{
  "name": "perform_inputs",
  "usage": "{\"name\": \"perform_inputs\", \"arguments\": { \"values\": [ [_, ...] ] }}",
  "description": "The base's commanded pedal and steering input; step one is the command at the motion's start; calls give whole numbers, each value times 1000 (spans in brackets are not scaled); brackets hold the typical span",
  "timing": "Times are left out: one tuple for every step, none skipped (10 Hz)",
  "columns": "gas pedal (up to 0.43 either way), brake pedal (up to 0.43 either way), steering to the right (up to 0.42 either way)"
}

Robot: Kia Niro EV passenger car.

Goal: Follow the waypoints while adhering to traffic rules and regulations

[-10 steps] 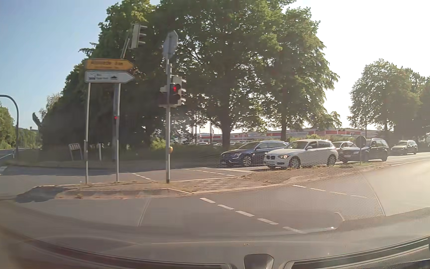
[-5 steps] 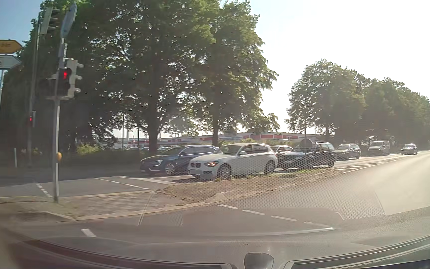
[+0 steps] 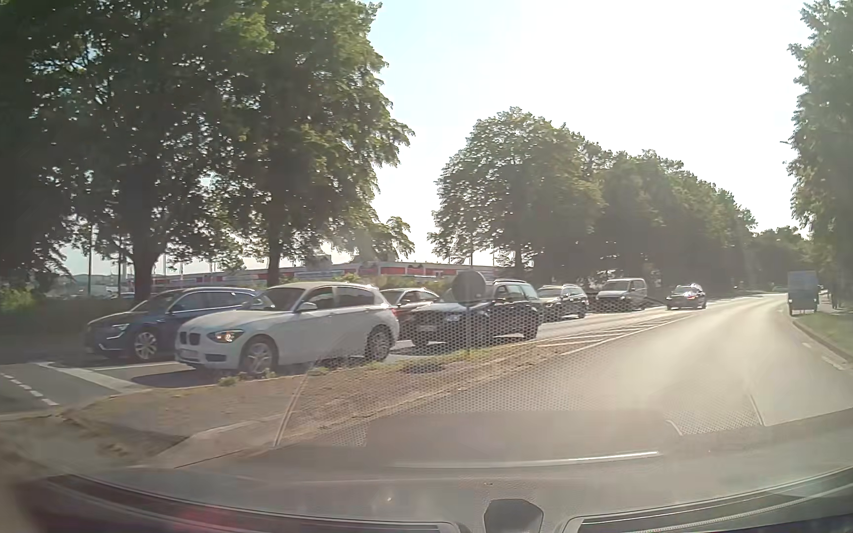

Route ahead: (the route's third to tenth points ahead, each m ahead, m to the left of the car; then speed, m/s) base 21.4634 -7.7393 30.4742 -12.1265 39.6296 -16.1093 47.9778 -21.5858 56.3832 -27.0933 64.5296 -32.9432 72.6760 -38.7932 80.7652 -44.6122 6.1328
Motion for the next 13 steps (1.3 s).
{"name": "perform_inputs", "arguments": {
  "values": [
    [268,12,311],
    [268,6,291],
    [268,6,276],
    [268,6,254],
    [268,12,225],
    [268,6,200],
    [268,6,171],
    [268,6,148],
    [280,6,131],
    [280,6,116],
    [280,6,98],
    [287,12,81],
    [299,6,68]
  ]
}}
